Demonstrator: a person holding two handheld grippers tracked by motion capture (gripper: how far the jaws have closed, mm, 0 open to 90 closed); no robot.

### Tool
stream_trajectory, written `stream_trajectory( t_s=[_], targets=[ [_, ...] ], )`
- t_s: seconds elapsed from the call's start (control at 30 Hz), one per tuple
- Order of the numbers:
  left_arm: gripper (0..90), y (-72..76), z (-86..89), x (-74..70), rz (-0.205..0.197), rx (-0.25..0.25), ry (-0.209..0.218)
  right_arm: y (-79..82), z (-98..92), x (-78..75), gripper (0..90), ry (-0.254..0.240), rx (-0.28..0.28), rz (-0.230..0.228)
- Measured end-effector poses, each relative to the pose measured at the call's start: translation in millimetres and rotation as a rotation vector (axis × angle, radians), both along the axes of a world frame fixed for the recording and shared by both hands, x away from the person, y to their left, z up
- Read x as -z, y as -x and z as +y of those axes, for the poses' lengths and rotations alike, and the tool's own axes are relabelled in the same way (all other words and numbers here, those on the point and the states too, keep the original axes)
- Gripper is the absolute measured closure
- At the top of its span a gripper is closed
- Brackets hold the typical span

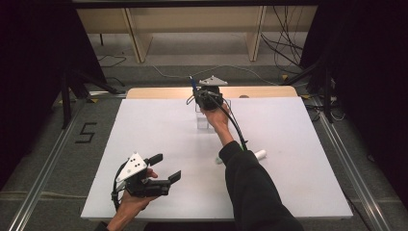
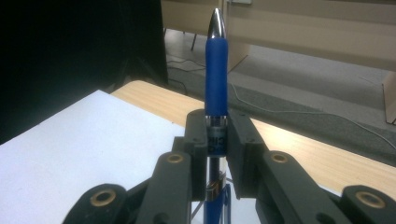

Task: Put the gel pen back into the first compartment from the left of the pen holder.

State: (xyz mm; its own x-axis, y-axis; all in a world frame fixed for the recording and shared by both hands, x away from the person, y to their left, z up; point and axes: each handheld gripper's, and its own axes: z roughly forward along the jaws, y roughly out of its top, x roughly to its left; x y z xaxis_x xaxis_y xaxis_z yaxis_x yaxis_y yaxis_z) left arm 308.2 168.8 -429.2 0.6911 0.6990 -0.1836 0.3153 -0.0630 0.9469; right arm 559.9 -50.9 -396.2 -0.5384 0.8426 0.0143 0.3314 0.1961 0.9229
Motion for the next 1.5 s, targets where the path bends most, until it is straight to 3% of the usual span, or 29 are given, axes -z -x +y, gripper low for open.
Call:
stream_trajectory(
  t_s=[0.17,0.27,0.37,0.57,0.77,1.17,1.5],
  targets=[
    [9.3,0.4,-0.3,-0.2,0.000,0.000,0.000,0.9,-2.4,1.6,78.5,0.000,0.006,0.030],
    [9.3,0.4,-0.2,-0.1,-0.001,0.000,0.000,2.1,-4.7,1.9,66.5,-0.011,-0.010,0.062],
    [9.3,0.2,0.2,0.1,-0.001,-0.001,0.000,6.6,-9.5,-0.5,57.1,-0.008,-0.035,0.065],
    [9.3,-0.1,-0.1,0.4,0.000,-0.001,-0.005,15.4,-31.6,-13.9,42.9,-0.038,-0.100,0.126],
    [9.3,-0.2,-0.1,0.8,0.000,0.001,-0.016,31.0,-52.9,-26.3,34.6,-0.020,-0.163,0.154],
    [9.3,-0.8,-0.3,1.7,0.004,-0.002,-0.019,63.6,-80.2,-28.4,26.5,0.080,-0.296,0.172],
    [9.3,-0.9,-0.8,2.2,0.006,-0.002,-0.022,83.2,-97.0,-19.0,23.7,0.133,-0.341,0.193]
  ],
)
